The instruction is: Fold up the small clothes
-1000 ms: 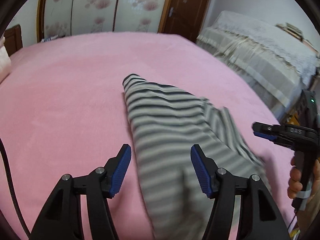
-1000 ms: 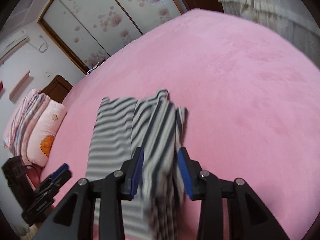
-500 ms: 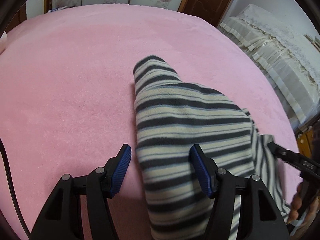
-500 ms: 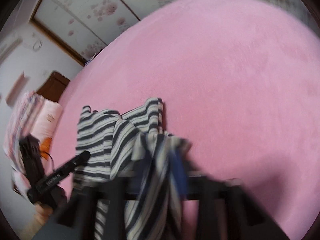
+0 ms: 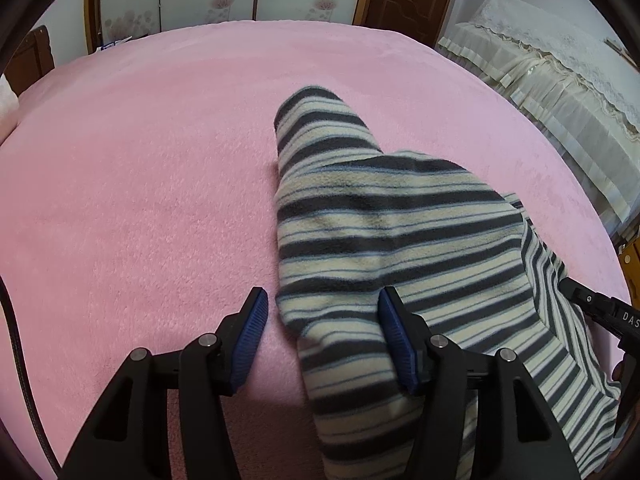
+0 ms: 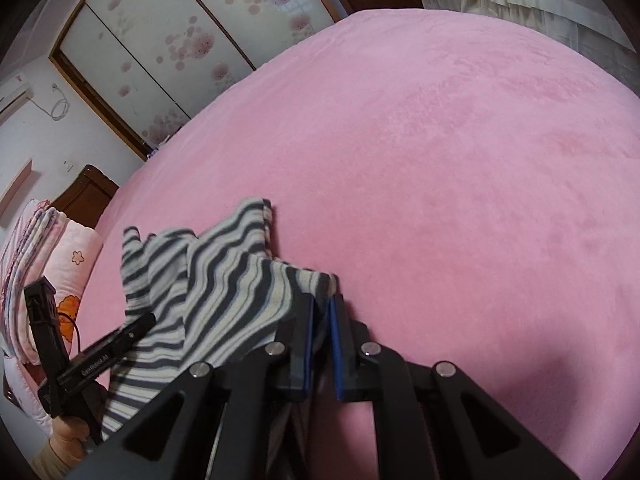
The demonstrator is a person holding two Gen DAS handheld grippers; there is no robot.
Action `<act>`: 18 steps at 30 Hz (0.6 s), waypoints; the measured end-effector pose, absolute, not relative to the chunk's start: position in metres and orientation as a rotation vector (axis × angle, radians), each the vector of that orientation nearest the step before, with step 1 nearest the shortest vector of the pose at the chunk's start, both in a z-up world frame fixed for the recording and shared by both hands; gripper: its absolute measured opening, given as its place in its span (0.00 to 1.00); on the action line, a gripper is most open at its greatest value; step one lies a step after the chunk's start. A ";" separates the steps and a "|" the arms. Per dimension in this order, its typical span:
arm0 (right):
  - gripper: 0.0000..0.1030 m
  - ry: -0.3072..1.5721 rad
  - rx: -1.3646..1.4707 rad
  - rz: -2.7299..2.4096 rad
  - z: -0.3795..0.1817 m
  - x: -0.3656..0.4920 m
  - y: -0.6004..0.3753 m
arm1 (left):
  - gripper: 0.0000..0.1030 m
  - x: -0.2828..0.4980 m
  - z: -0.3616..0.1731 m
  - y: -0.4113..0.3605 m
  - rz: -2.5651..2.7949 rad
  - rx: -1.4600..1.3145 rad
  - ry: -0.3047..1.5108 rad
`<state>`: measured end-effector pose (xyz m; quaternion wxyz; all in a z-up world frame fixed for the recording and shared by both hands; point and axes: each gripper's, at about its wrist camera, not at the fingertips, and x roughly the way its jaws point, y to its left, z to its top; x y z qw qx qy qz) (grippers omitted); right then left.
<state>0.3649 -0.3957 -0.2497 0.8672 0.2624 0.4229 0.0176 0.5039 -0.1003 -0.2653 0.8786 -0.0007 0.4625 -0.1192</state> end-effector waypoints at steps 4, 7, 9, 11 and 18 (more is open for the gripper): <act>0.08 0.894 0.493 0.036 -0.228 0.368 -0.387 | 0.67 0.505 -0.257 -0.102 -0.228 0.001 0.984; 0.08 0.874 0.477 0.022 -0.211 0.360 -0.391 | 0.72 0.501 -0.247 -0.103 -0.219 0.006 0.981; 0.08 0.842 0.473 0.046 -0.194 0.353 -0.389 | 0.74 0.493 -0.236 -0.104 -0.221 0.015 0.971; 0.08 0.816 0.452 0.079 -0.177 0.344 -0.380 | 0.76 0.482 -0.223 -0.107 -0.244 0.019 0.944; 0.08 0.813 0.343 0.213 -0.158 0.313 -0.325 | 0.84 0.429 -0.195 -0.137 -0.358 0.047 0.883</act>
